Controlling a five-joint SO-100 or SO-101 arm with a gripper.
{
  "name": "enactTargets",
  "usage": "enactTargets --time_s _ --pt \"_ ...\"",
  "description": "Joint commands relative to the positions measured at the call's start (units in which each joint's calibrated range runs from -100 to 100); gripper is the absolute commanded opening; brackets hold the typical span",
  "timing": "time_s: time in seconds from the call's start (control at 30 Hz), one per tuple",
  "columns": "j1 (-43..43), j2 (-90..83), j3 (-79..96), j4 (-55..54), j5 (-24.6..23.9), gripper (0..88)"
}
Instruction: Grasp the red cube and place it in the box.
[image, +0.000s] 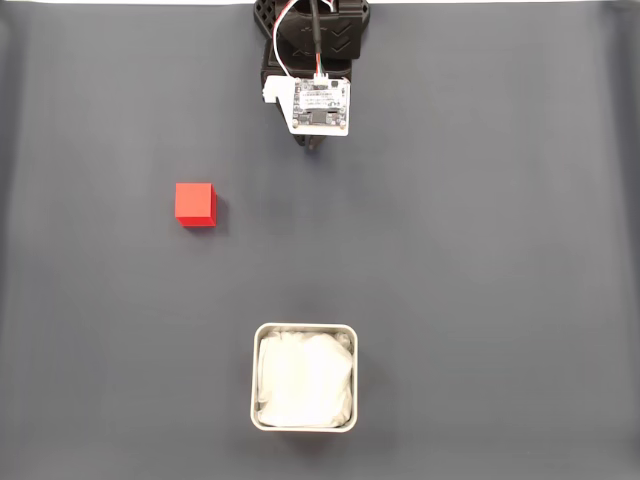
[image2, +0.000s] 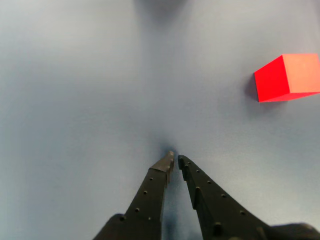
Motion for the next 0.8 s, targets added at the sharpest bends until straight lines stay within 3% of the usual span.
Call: enactTargets --time_s 0.0,0.77 --pt "-0.1 0.1 0.5 1.1 -0.3 0.0" --pt "0.0 0.3 0.5 1.1 -0.4 0.0"
